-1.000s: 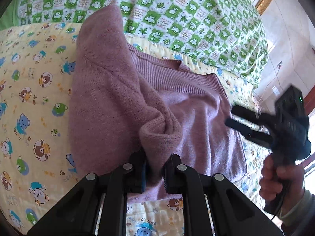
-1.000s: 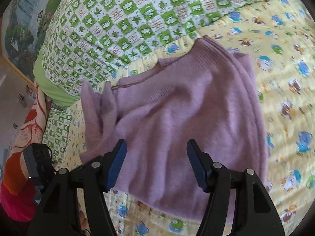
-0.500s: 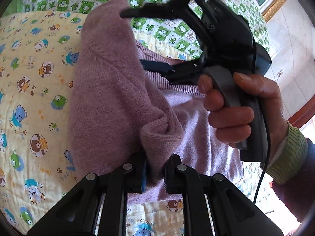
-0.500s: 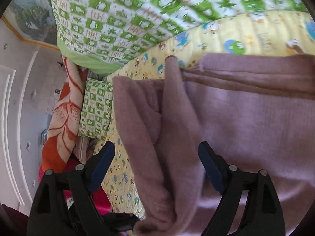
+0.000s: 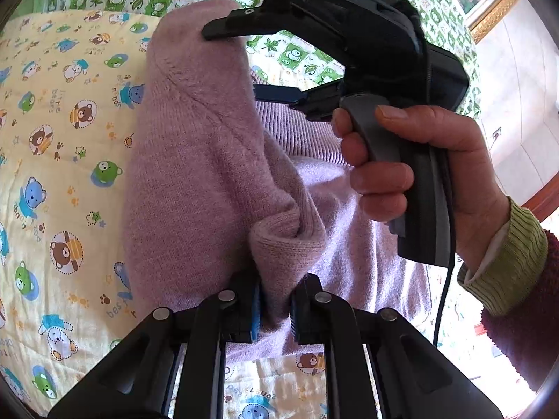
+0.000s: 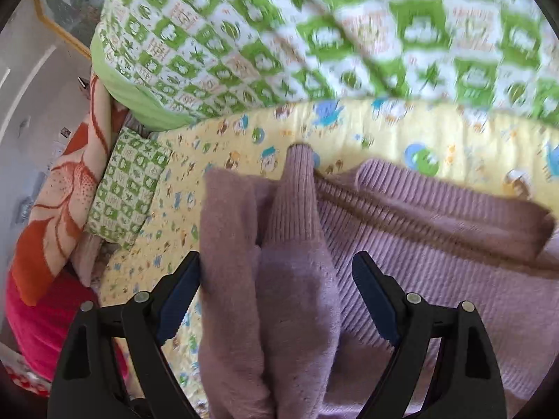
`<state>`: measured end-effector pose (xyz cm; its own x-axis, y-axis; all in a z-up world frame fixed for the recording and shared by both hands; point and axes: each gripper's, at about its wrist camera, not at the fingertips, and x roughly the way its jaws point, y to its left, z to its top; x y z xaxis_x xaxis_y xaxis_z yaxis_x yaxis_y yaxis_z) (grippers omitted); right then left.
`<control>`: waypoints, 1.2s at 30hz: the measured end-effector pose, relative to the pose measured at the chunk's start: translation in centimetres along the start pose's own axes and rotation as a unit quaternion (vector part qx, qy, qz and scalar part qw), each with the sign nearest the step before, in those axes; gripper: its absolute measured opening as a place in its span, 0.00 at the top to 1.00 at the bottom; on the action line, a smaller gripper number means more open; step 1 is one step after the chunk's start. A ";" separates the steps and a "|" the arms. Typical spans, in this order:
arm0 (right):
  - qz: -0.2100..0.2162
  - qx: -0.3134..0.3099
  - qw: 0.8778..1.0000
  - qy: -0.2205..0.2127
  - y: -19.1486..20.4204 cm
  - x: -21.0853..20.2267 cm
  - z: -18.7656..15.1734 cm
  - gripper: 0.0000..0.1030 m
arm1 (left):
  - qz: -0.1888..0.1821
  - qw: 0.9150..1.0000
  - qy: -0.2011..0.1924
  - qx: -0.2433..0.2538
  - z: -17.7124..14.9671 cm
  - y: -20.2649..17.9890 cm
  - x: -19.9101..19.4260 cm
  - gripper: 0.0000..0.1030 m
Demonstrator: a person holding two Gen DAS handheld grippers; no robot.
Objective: Fold small clothes
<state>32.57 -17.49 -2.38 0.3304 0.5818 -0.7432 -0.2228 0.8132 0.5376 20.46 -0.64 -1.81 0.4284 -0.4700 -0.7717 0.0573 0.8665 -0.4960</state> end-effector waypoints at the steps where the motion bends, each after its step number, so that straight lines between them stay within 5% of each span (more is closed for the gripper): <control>1: 0.008 0.006 1.000 0.006 -0.3 0.3 0.1 0.16 | 0.001 1.000 0.000 0.000 0.0 0.0 0.0 0.89; 7: 0.050 0.053 0.997 0.024 -1.8 2.1 0.3 0.22 | 0.002 1.000 0.002 0.000 0.0 -0.1 0.0 0.89; 10: 0.067 0.069 0.995 0.036 -1.8 2.6 0.3 0.53 | 0.002 1.000 0.003 -0.002 0.0 -0.1 0.0 0.89; 11: 0.061 0.068 0.995 0.040 -1.7 2.7 0.3 0.75 | 0.001 1.000 0.003 -0.001 0.0 -0.2 -0.1 0.89; 12: 0.051 0.067 0.996 0.039 -1.6 2.5 0.4 0.78 | -0.001 1.000 0.002 0.001 0.0 -0.5 -0.5 0.89; 17: 0.050 0.047 0.998 -0.004 0.1 -1.7 0.2 0.83 | -0.045 0.999 -0.005 0.015 0.4 -3.0 -2.1 0.89; 24: 0.012 0.019 0.996 -0.086 -0.9 -13.2 -1.4 0.83 | -0.129 0.987 0.015 0.090 0.0 -10.7 -1.1 0.89; 29: -0.048 0.050 0.991 -0.113 -6.2 -18.9 -5.0 0.83 | -0.133 0.981 0.068 0.124 -2.2 -13.8 3.5 0.89; 36: -0.091 0.113 0.983 -0.111 -13.3 -19.7 -10.3 0.83 | -0.122 0.976 0.113 0.144 -3.9 -15.1 6.8 0.89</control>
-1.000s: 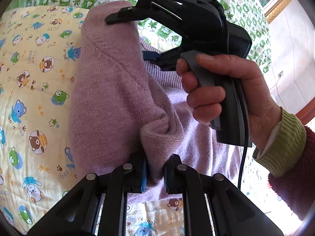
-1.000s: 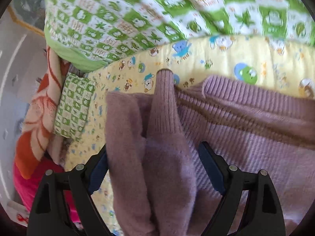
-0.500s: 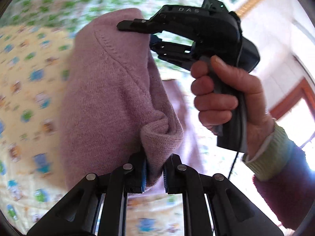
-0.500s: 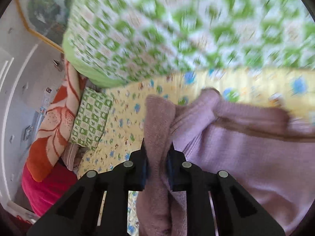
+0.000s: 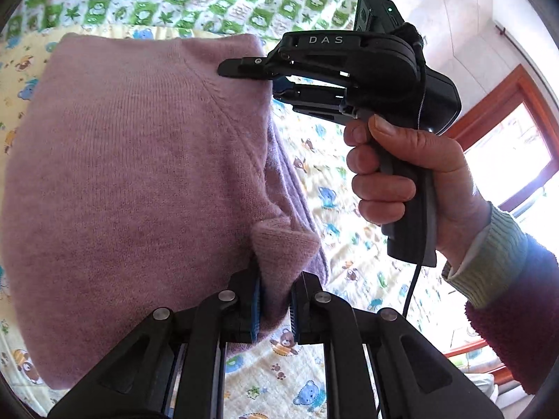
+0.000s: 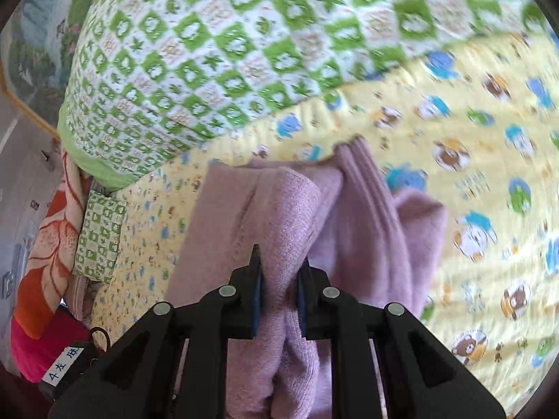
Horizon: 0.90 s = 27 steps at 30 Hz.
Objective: Fold small clothes
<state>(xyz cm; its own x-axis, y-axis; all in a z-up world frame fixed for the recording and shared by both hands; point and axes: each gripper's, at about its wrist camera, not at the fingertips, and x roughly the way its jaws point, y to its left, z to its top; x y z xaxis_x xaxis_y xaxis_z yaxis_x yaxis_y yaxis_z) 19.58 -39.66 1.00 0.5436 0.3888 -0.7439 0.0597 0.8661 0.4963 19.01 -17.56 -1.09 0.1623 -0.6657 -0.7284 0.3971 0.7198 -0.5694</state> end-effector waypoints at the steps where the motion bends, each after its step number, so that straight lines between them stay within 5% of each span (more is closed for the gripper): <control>1: 0.004 0.006 1.000 -0.003 -0.5 -0.1 -0.2 0.83 | -0.002 1.000 -0.001 0.004 0.1 -0.2 -0.1 0.89; 7: 0.041 -0.012 0.997 -0.062 0.2 -3.0 0.2 0.83 | -0.025 0.999 -0.010 0.032 0.7 -1.5 -0.7 0.89; 14: -0.022 0.024 0.999 -0.027 -3.8 -0.8 -0.8 0.83 | -0.009 0.999 0.039 0.030 0.3 -0.9 3.5 0.88; 17: -0.026 0.043 0.998 -0.023 -4.6 -0.6 -1.6 0.78 | -0.011 0.999 0.045 0.022 0.1 -0.5 3.6 0.80; 20: -0.036 0.054 0.997 -0.035 -4.3 -1.9 -2.2 0.62 | -0.020 0.999 0.046 0.015 -0.1 -0.5 2.6 0.63; 27: -0.038 0.063 0.994 -0.079 -2.7 -6.7 -5.7 0.60 | -0.024 1.000 0.014 -0.005 -1.3 0.5 -3.0 0.46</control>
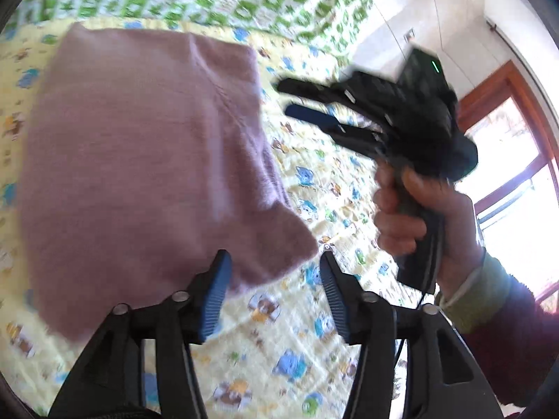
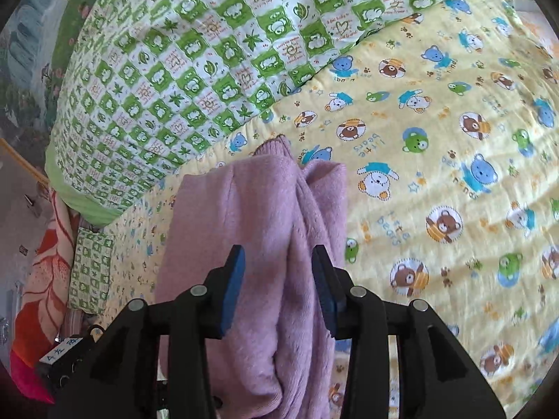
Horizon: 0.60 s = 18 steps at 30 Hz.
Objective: Fold small clothes
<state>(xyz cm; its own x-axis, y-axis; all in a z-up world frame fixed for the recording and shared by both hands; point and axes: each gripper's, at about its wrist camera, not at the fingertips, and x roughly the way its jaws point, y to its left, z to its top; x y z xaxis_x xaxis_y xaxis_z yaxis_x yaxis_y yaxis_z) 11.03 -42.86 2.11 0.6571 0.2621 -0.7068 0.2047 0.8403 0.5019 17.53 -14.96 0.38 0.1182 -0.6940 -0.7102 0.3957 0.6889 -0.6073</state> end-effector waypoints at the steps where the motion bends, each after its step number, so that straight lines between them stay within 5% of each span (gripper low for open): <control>1: 0.004 0.001 1.000 -0.002 0.2 -0.5 -0.5 0.60 | 0.007 1.000 -0.007 -0.007 -0.4 0.4 -0.6 0.45; 9: -0.004 -0.013 1.000 0.024 1.8 -0.9 -5.7 0.60 | 0.084 0.990 -0.051 -0.096 -1.6 7.8 -6.4 0.39; 12: -0.002 -0.011 0.999 0.032 1.9 0.0 -6.3 0.60 | 0.088 0.984 -0.056 -0.144 -1.3 11.0 -7.0 0.39; 18: -0.009 -0.007 0.999 0.053 1.5 2.7 -6.2 0.64 | 0.083 0.982 -0.036 -0.165 0.9 13.0 -4.0 0.38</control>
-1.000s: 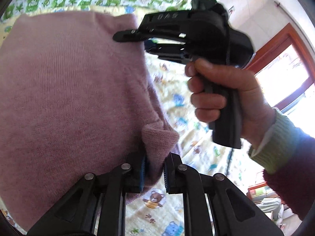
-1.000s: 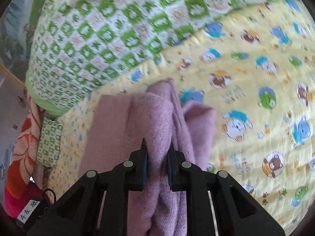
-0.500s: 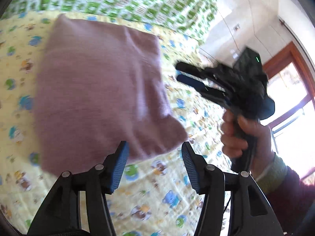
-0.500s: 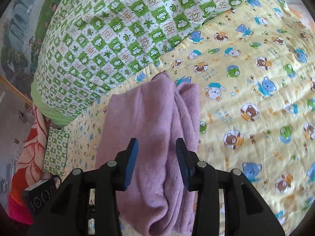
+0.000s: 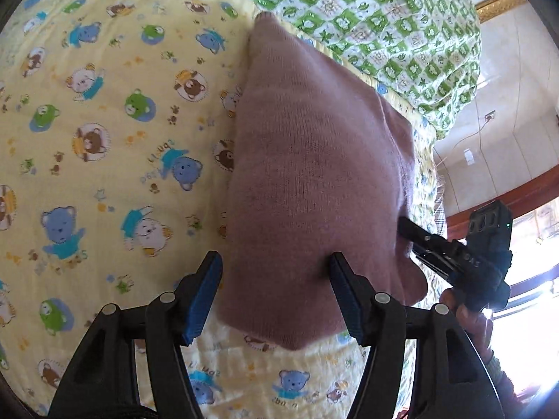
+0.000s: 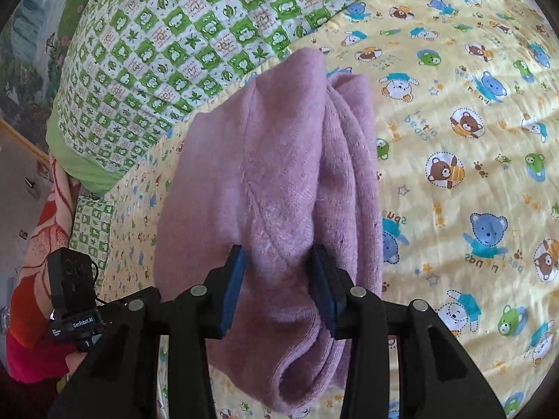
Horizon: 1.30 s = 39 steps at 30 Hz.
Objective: Fold small clothes
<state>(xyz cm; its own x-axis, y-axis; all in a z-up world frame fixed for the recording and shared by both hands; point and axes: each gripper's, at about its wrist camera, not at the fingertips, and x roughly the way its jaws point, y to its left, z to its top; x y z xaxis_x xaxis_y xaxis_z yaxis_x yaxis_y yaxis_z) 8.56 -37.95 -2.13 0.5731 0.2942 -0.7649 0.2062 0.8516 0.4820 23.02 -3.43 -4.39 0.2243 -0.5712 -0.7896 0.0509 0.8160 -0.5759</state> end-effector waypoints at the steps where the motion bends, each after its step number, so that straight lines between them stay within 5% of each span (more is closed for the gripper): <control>1: -0.003 0.003 1.000 0.006 -0.2 0.4 0.0 0.75 | 0.000 1.000 0.004 0.000 0.3 -0.4 0.8 0.38; 2: 0.000 0.002 1.000 0.009 -0.1 0.5 0.1 0.88 | -0.001 1.000 0.006 0.004 0.5 -1.0 1.2 0.38; 8: 0.001 -0.031 0.998 -0.057 1.2 -4.5 2.1 0.90 | 0.005 0.999 0.010 0.037 -0.6 -3.6 2.1 0.30; 15: -0.046 -0.024 0.999 0.005 -1.3 -0.3 0.3 0.89 | 0.022 0.999 0.033 0.033 -0.9 -3.0 4.1 0.28; 25: -0.017 -0.001 0.999 -0.030 -0.8 -4.3 -1.7 0.61 | -0.004 0.997 0.039 0.064 -3.8 -2.5 1.5 0.29; 27: -0.003 0.000 0.999 -0.034 -0.7 -5.3 -2.7 0.53 | 0.002 0.996 0.045 0.083 -4.5 -3.0 1.9 0.29; 32: -0.009 -0.006 1.000 -0.011 -0.2 -4.6 -5.0 0.52 | 0.052 0.990 0.043 0.126 -5.4 -4.3 3.4 0.29; 35: -0.011 -0.007 1.000 -0.002 0.0 -3.9 -5.7 0.52 | 0.099 0.986 0.020 0.131 -5.0 -4.1 3.8 0.34; 37: -0.018 -0.021 1.000 -0.002 0.4 -3.6 -6.0 0.53 | 0.101 0.989 0.011 0.108 -4.2 -3.2 3.9 0.53; 38: -0.026 -0.028 0.999 -0.001 0.5 -3.5 -6.1 0.63 | 0.098 0.991 0.005 0.094 -3.8 -2.8 3.8 0.60; 39: -0.032 -0.033 0.999 0.003 0.6 -3.3 -6.0 0.85 | 0.097 0.992 0.000 0.086 -3.5 -2.7 3.5 0.75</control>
<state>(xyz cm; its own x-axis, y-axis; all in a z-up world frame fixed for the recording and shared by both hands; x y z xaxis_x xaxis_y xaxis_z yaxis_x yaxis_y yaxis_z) 2.00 -35.80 -1.85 0.5554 0.2408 -0.7959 0.1890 0.8956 0.4028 20.29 -7.96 -6.36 0.2468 -0.4029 -0.8813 0.1716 0.9133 -0.3695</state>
